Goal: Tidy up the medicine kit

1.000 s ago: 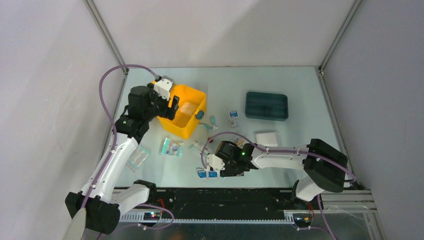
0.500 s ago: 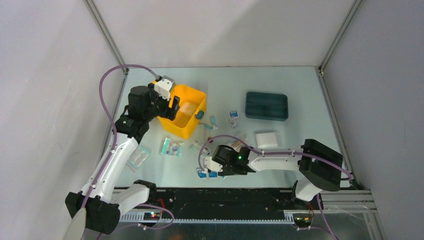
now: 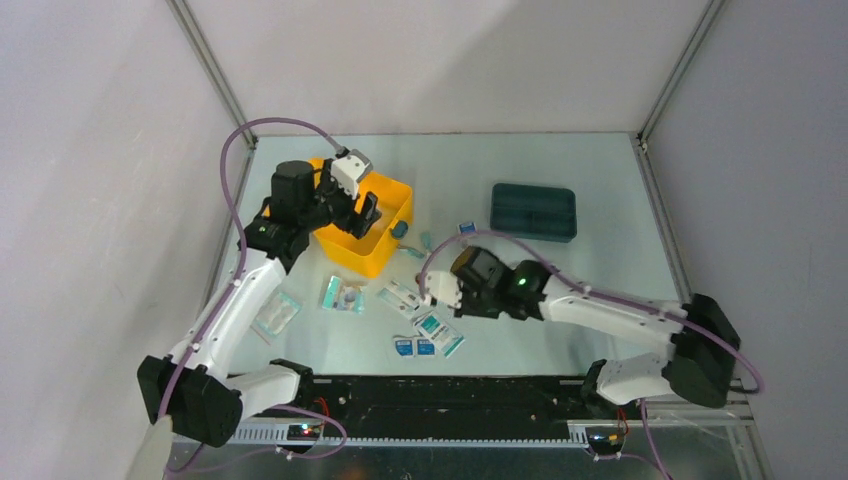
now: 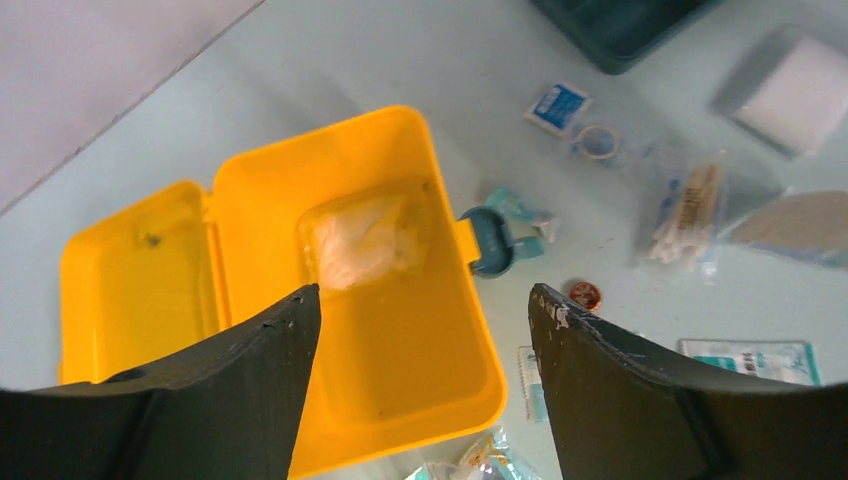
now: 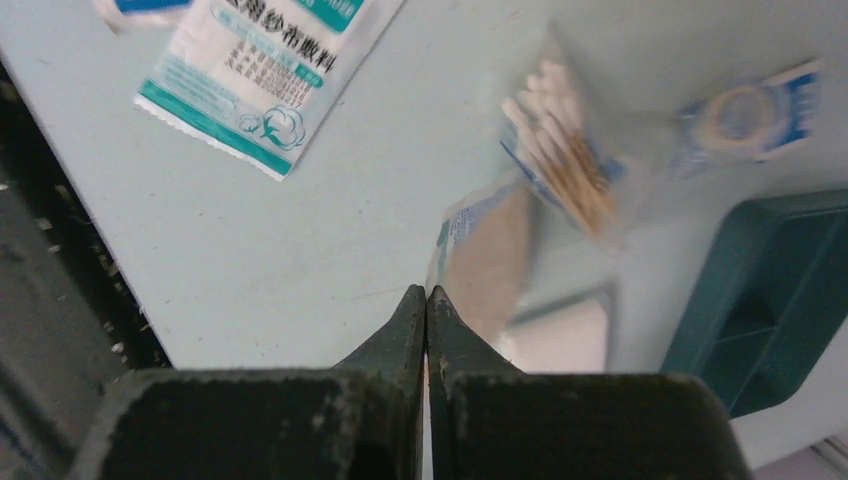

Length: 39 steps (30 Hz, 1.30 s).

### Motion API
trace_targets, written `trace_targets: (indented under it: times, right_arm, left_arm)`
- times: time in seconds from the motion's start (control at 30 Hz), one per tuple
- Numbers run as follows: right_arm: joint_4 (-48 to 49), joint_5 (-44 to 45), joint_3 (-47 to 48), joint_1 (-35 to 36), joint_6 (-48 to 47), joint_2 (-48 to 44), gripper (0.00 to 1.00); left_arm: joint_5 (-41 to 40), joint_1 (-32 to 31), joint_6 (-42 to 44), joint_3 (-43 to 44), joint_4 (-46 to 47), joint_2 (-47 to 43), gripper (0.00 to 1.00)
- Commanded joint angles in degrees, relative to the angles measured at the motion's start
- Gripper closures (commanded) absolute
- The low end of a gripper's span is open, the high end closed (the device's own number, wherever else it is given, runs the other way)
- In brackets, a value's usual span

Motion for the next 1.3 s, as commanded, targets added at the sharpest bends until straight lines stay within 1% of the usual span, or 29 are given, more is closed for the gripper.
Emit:
trace_targets:
  times: [0.0,0.07,0.1,0.13,0.2,0.33,0.4,0.5,0.8,0.9,0.97,1.03,1.13,1.17,1.2,1.23,1.27]
  right_arm:
    - [-6.61,-10.32,5.55,-7.22,-4.09,-7.29,1.00]
    - [-6.04,-12.30,6.39,-10.90,-5.68,-8.78,1.00]
    - [-5.96,-12.91,6.67,-11.98,-6.26,-9.08,1.00]
    - [-5.48,-14.22,7.53,-13.98,-7.38,-9.55,1.00]
    - [-4.84,-15.76,9.33,-16.52,-8.54,-9.64,1.00]
    - [-4.83,-18.18,14.80,-20.28,-10.29,-8.51,1.00]
    - [-5.13,-19.23,18.66,-21.66,-10.57,-7.86,1.00]
    - [-6.16,-21.21,22.24,-23.56,-10.66,-7.05,1.00]
    - [-8.62,-30.25,30.67,-26.40,-9.53,-4.54,1.00]
    - [-8.46,-30.62,32.19,-26.52,-8.65,-3.76,1.00]
    - [-7.94,-31.06,32.38,-26.64,-8.31,-3.46,1.00]
    - [-7.37,-31.43,32.51,-26.89,-7.86,-3.09,1.00]
    - [-6.87,-31.86,32.58,-27.11,-7.27,-2.77,1.00]
    - [-6.86,-32.16,32.53,-27.12,-7.18,-2.72,1.00]
    - [-6.87,-32.29,32.53,-27.21,-7.08,-2.76,1.00]
    - [-6.86,-32.44,32.47,-27.28,-7.00,-2.77,1.00]
    - [-6.80,-32.51,32.42,-27.34,-6.84,-2.78,1.00]
  left_arm:
    - [13.42,-0.63,4.85,3.82,3.00,1.32,0.19]
    - [22.53,-0.68,5.88,5.22,3.00,3.00,0.19]
    - [24.72,-1.01,6.04,5.82,3.03,4.66,0.19]
    - [28.63,-1.60,6.16,7.04,2.99,6.48,0.19]
    - [32.91,-3.37,6.81,8.91,2.98,8.92,0.19]
    - [37.33,-8.14,7.66,11.64,2.67,13.13,0.19]
    - [37.89,-10.25,8.50,12.25,2.54,14.79,0.19]
    - [36.55,-12.99,9.98,13.15,2.47,17.27,0.21]
    - [36.22,-16.75,12.14,15.81,2.56,21.07,0.27]
    - [36.74,-17.57,11.91,16.21,2.60,21.78,0.31]
    - [36.83,-18.09,11.98,16.32,2.60,22.01,0.36]
    - [36.89,-18.49,11.88,16.52,2.66,22.46,0.45]
    - [37.01,-18.99,11.51,16.93,2.81,23.21,0.53]
    - [36.89,-19.12,11.14,16.99,3.09,23.40,0.58]
    - [36.44,-19.29,10.95,17.13,3.29,23.65,0.60]
    - [35.60,-19.45,10.52,17.13,3.67,23.75,0.66]
    - [35.13,-19.63,10.30,17.14,3.80,23.89,0.69]
